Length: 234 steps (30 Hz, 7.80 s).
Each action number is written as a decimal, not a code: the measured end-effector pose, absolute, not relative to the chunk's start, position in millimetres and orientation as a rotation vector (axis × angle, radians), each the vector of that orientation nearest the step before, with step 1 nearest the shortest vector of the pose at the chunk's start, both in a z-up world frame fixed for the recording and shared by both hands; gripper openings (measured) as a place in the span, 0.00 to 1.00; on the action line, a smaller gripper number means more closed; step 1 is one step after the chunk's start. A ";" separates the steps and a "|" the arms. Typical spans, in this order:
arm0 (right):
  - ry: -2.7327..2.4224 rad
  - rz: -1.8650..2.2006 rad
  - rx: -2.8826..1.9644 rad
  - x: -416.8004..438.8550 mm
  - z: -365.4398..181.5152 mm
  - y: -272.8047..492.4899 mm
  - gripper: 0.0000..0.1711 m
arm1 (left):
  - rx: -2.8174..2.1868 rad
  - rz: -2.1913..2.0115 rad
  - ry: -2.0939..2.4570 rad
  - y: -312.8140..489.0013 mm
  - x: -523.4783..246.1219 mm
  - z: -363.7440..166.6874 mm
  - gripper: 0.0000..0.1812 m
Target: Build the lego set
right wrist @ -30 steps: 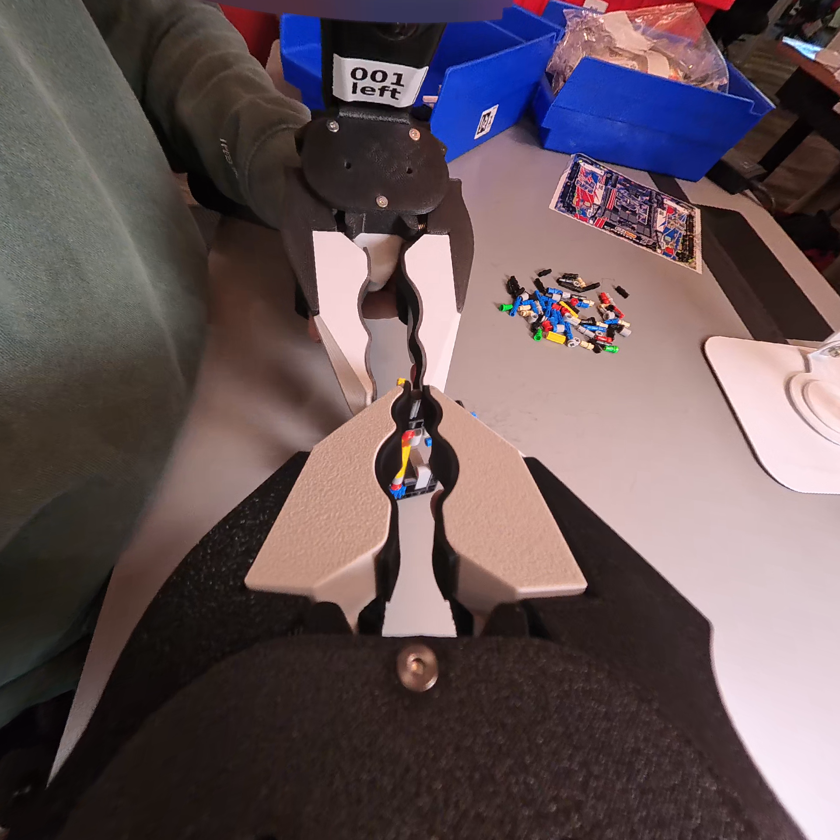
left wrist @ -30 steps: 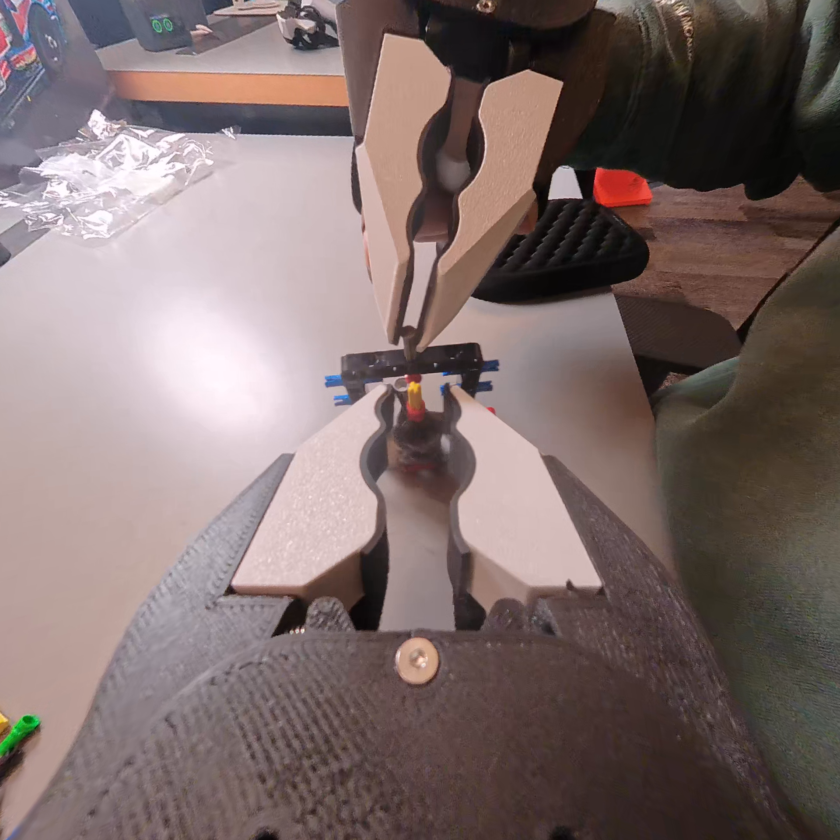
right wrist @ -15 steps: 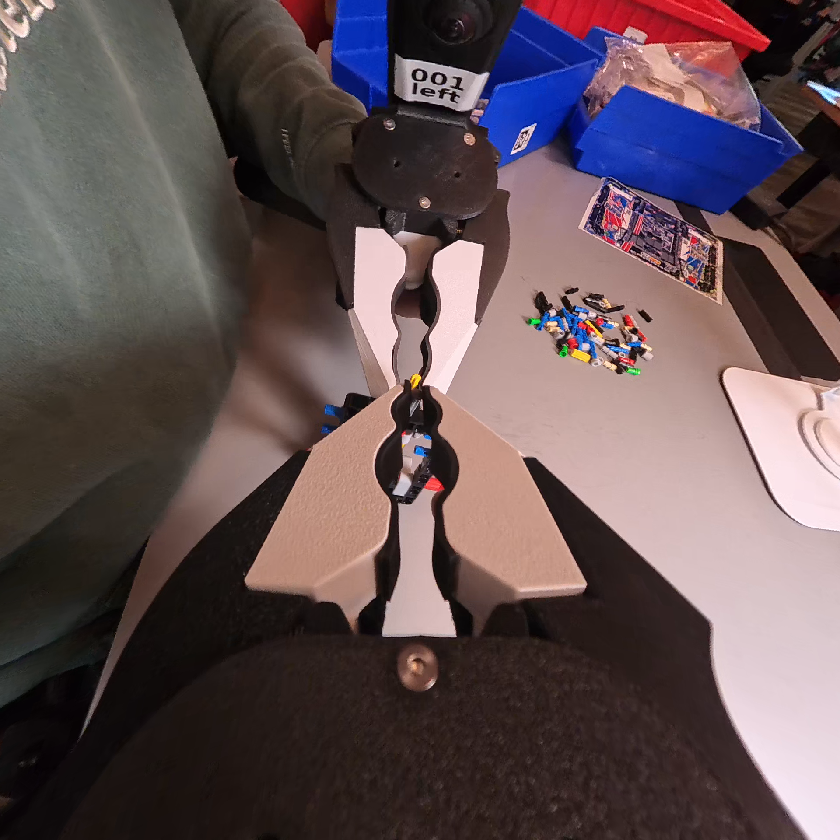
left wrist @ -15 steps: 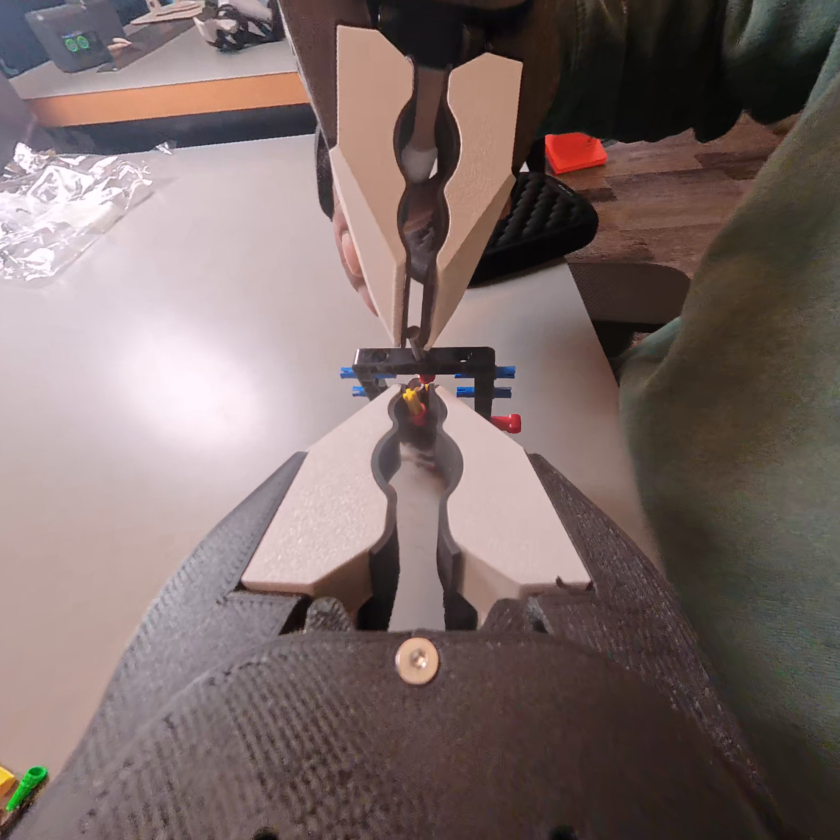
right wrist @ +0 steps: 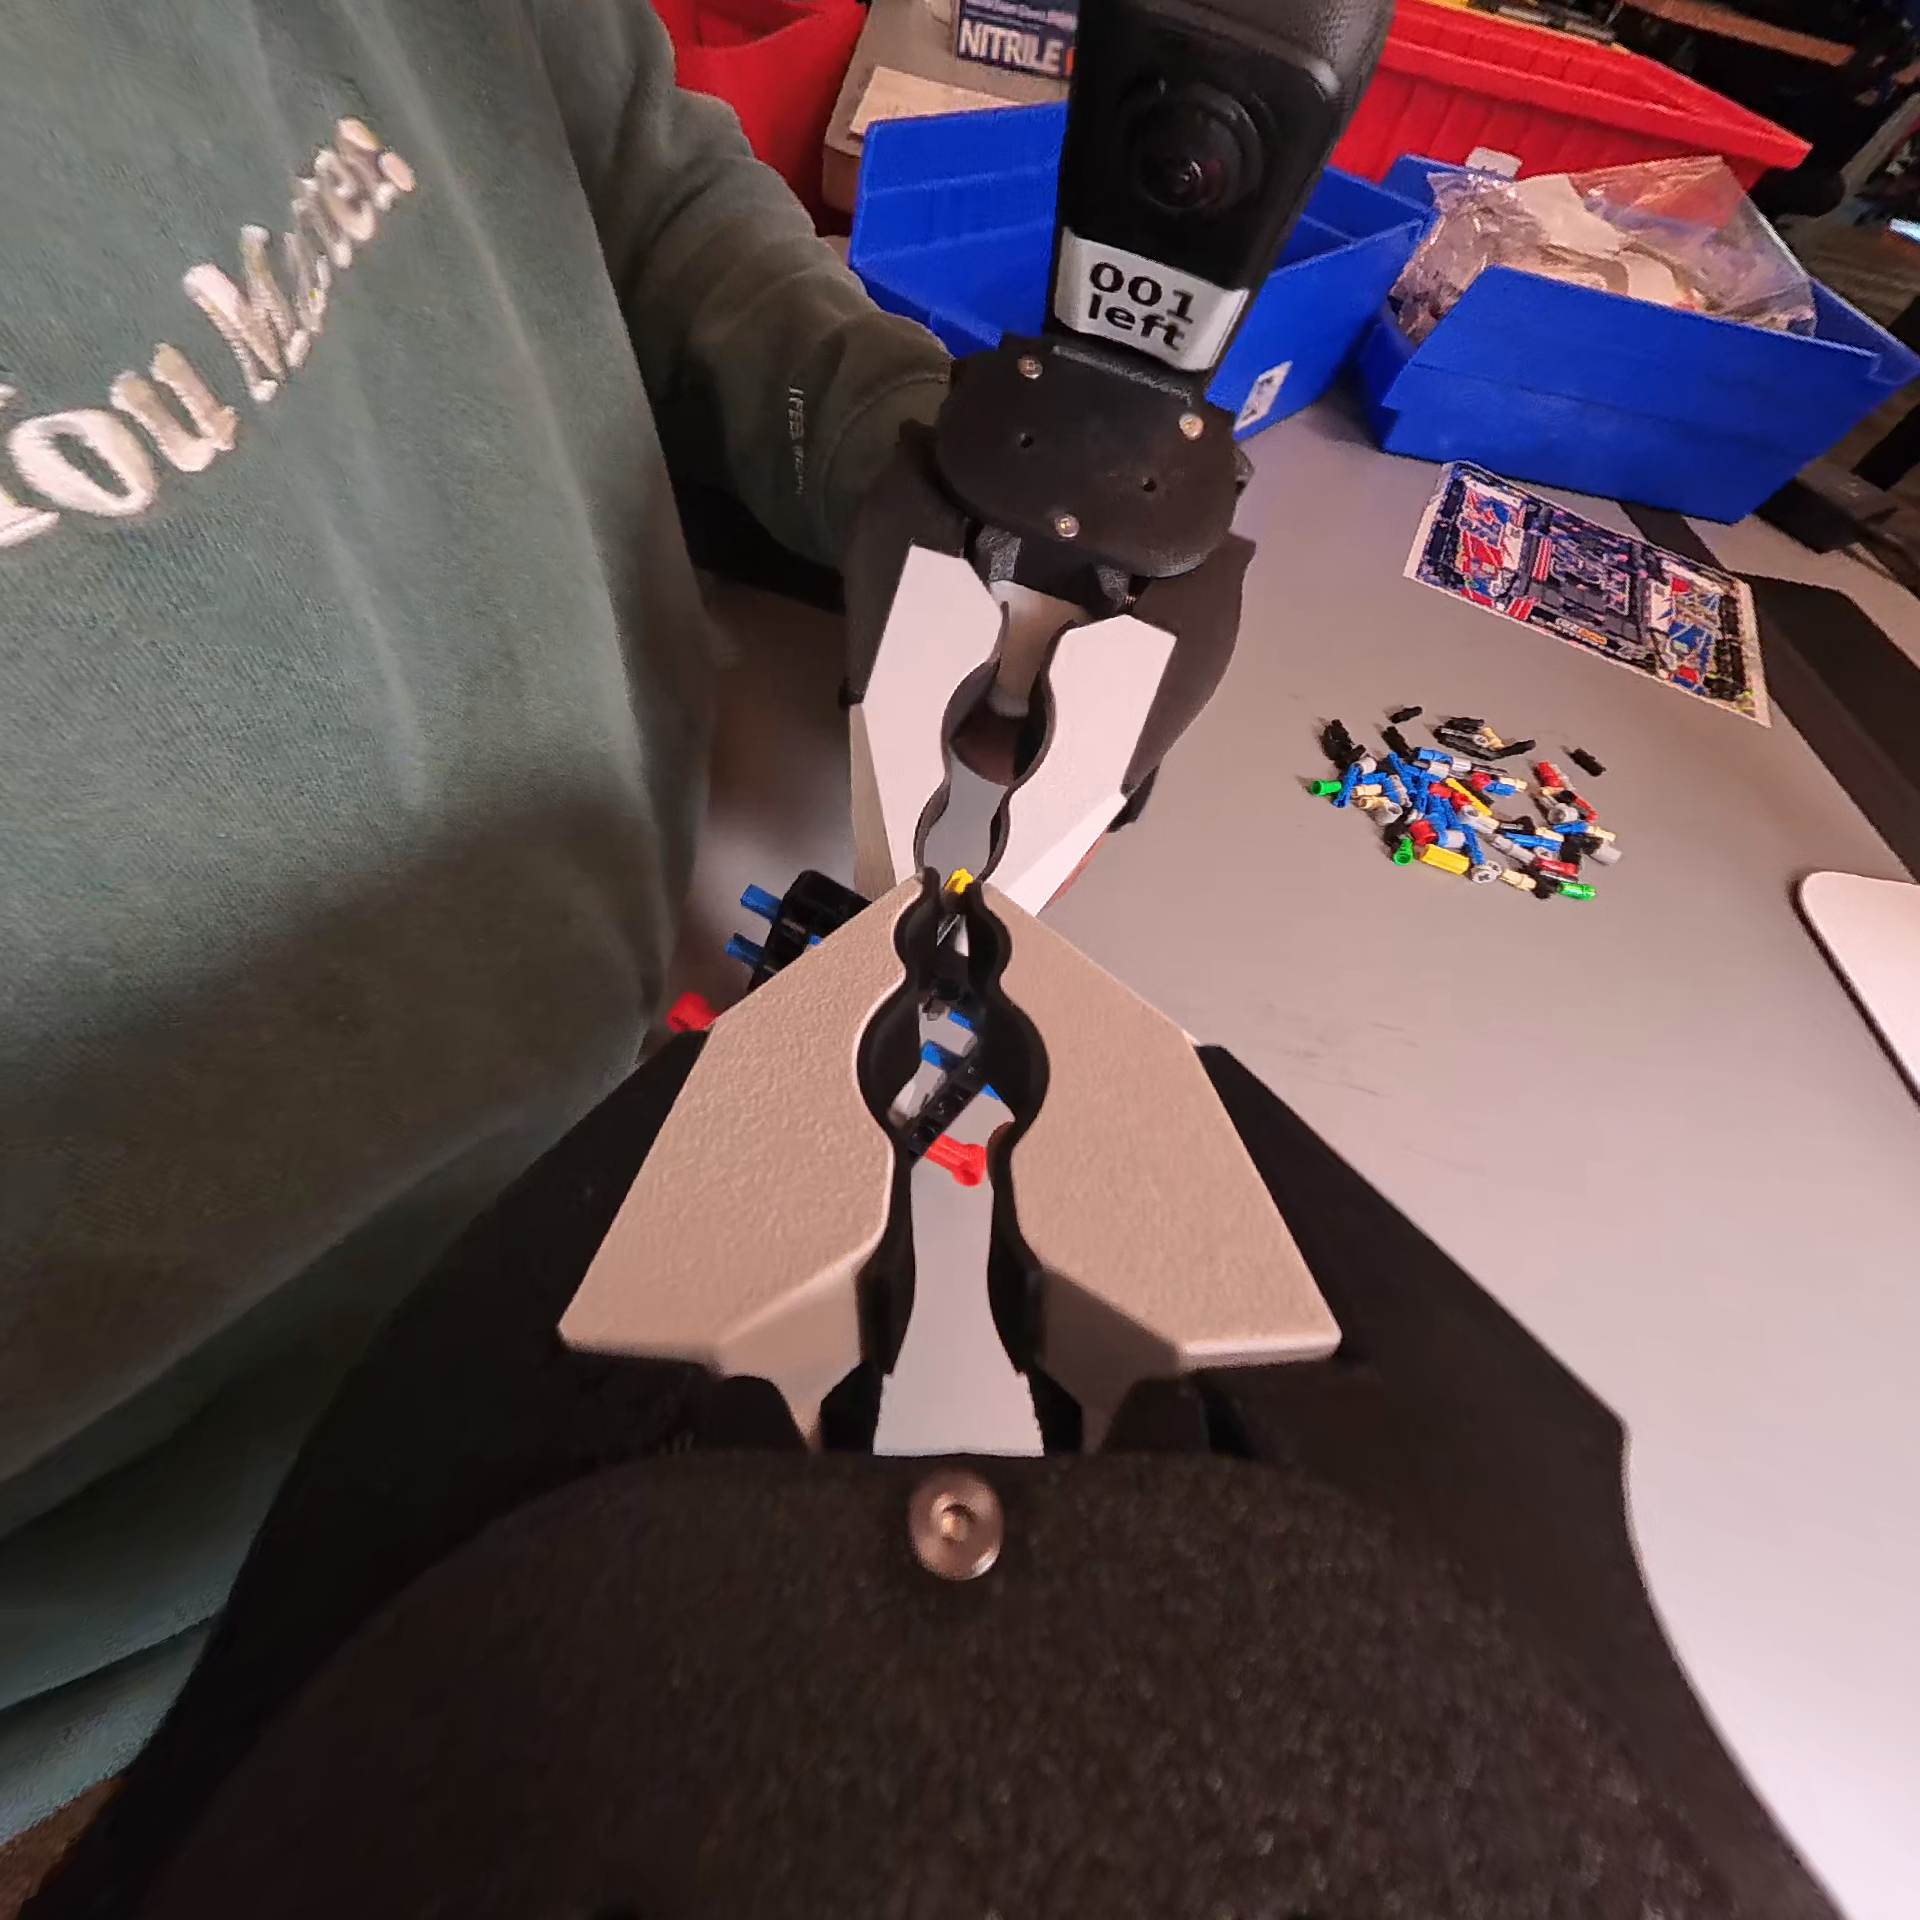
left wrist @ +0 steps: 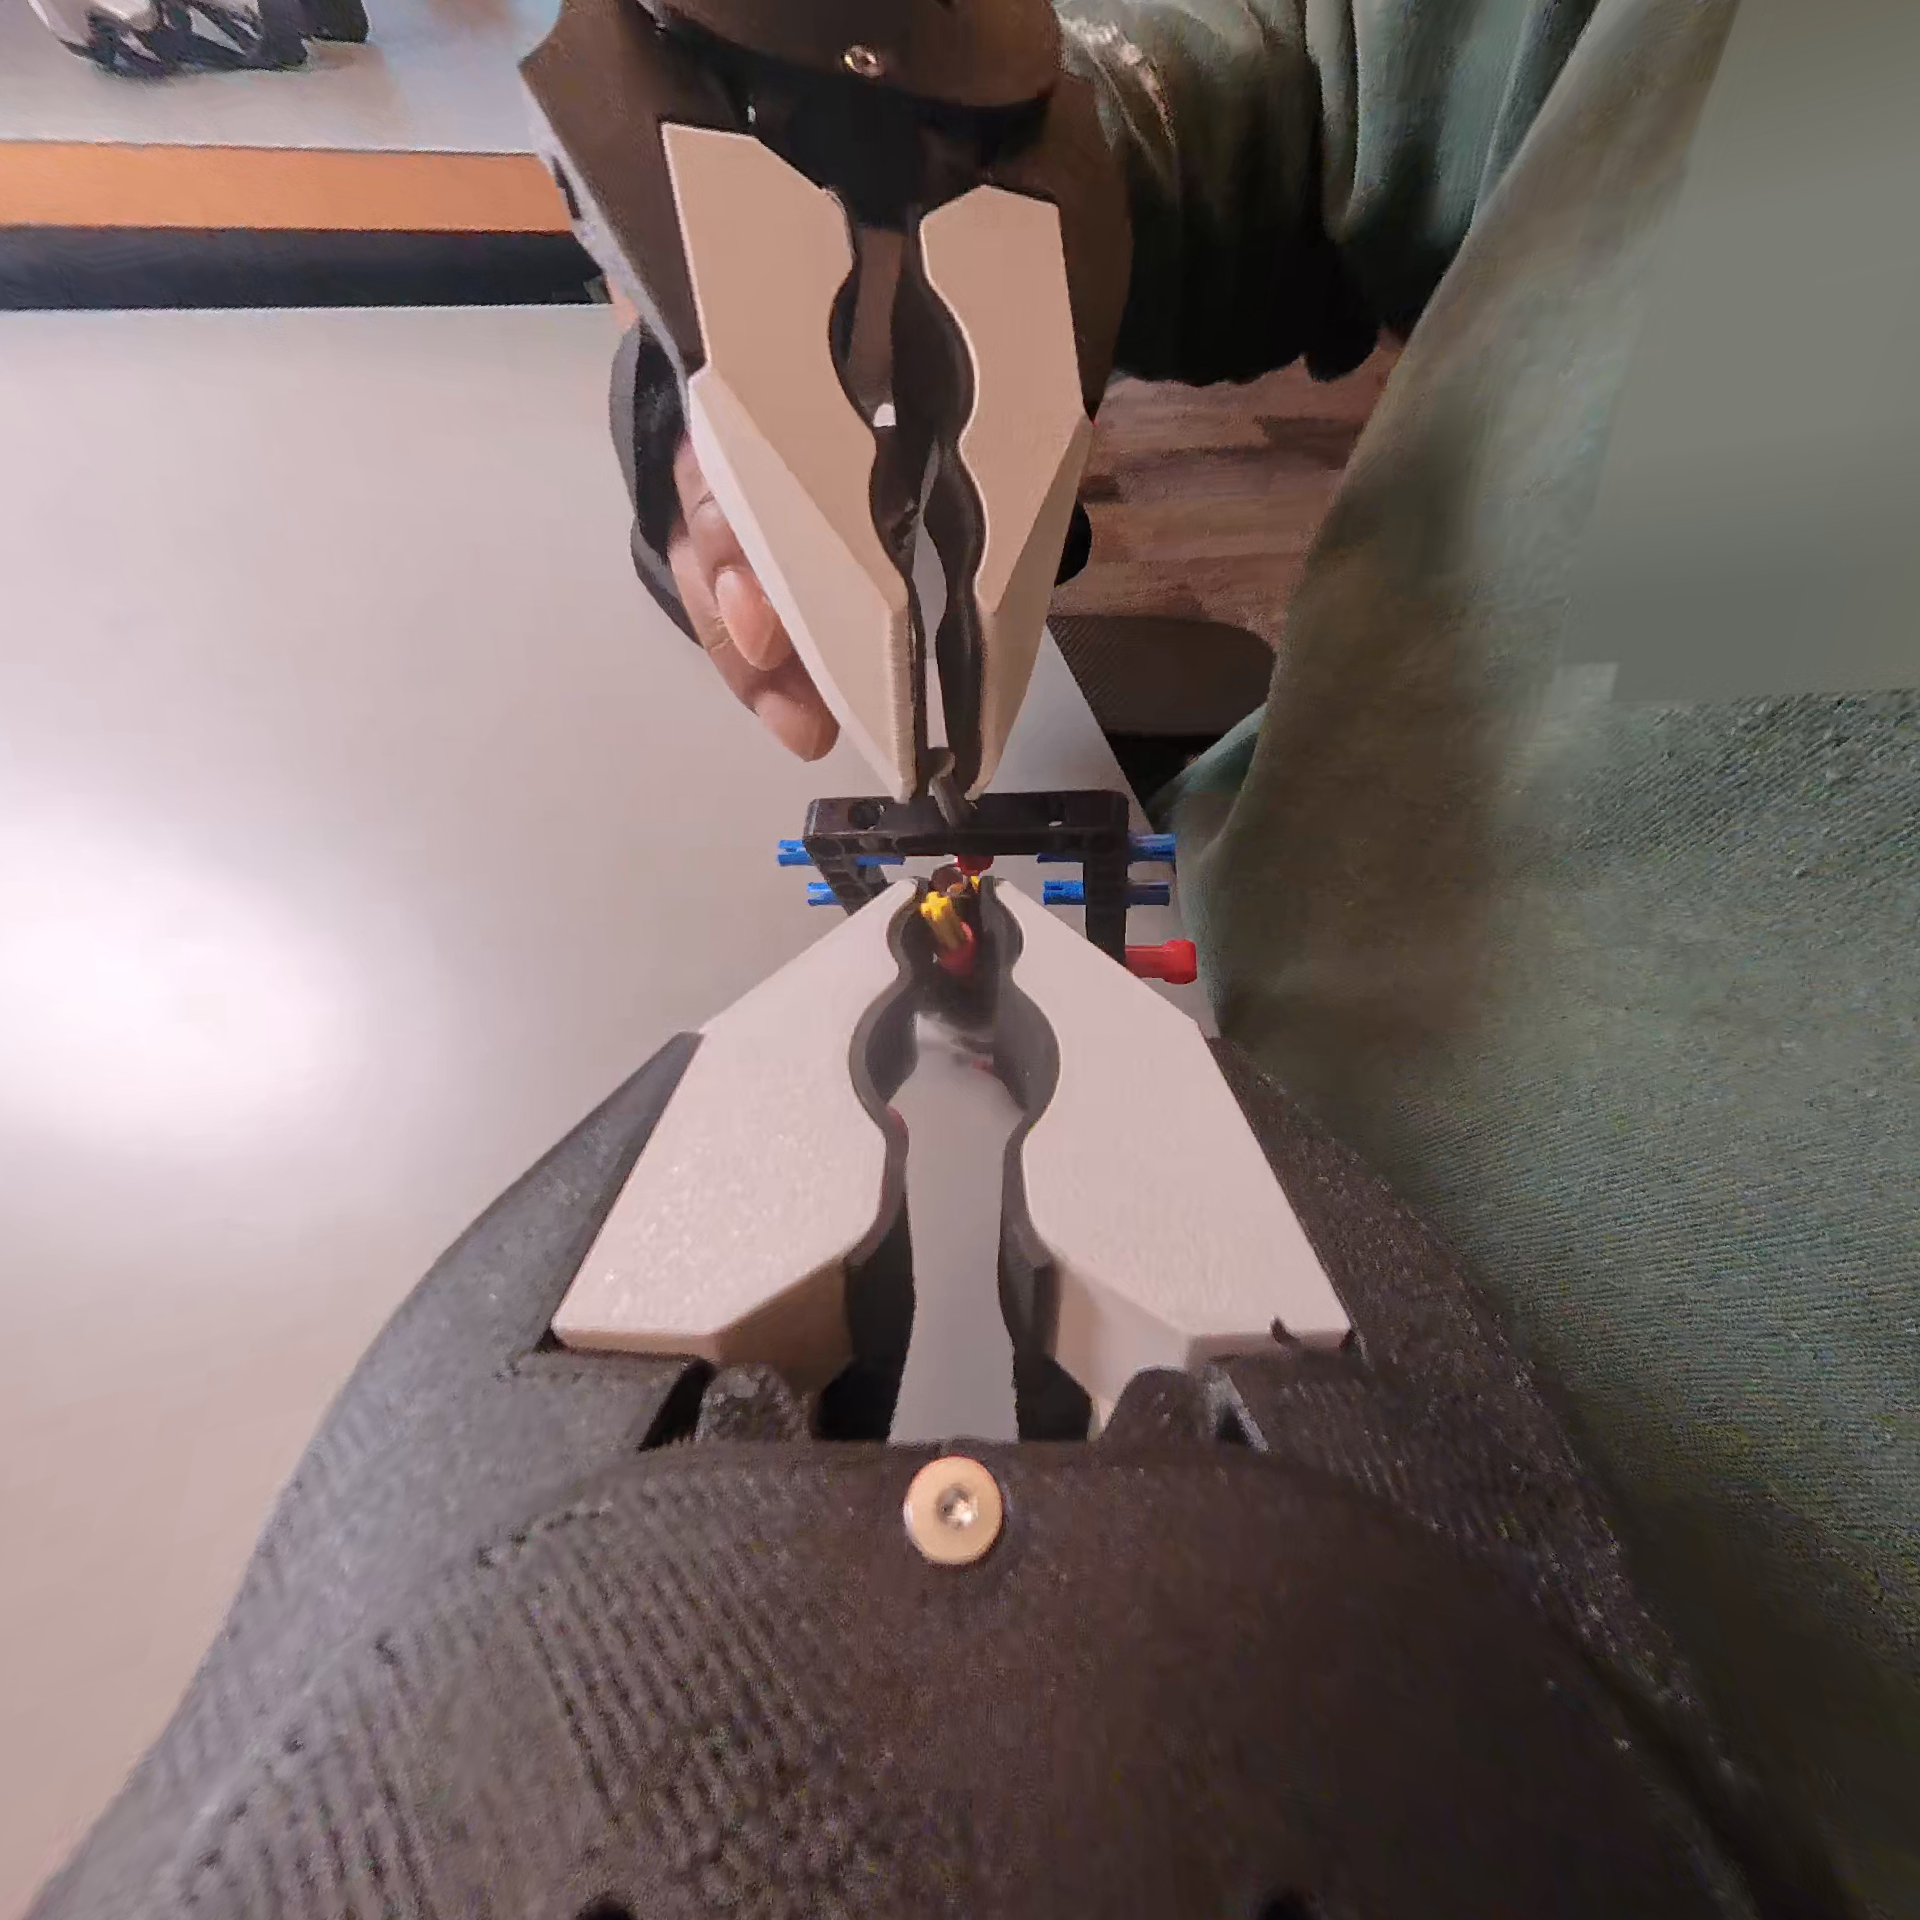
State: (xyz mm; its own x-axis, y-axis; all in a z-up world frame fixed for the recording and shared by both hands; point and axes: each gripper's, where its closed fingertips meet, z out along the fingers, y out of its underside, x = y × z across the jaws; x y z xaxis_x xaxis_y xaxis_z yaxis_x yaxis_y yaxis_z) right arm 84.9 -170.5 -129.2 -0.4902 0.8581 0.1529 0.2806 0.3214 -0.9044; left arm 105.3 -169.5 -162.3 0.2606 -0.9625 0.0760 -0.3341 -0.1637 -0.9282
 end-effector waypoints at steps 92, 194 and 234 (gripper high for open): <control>-1.691 2.172 -1.317 16.0 -89.9 -131.4 0.00 | -1.442 -1.660 0.685 -136.5 47.6 -109.2 0.03; -1.911 1.276 -1.190 65.5 -131.8 -85.8 0.13 | -1.743 -0.810 0.919 -114.0 54.2 -157.2 0.26; -1.820 1.143 -1.147 35.1 -174.8 -95.3 0.03 | -1.676 -0.593 0.898 -92.4 40.1 -152.6 0.03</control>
State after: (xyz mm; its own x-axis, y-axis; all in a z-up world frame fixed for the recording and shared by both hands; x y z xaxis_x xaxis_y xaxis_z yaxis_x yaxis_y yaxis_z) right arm 35.1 -95.3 -174.8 -0.3705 0.9240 0.0952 0.3154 0.2215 -0.9228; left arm 40.1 -92.4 -152.6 0.5888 -0.8061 -0.0590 -0.2629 -0.1220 -0.9571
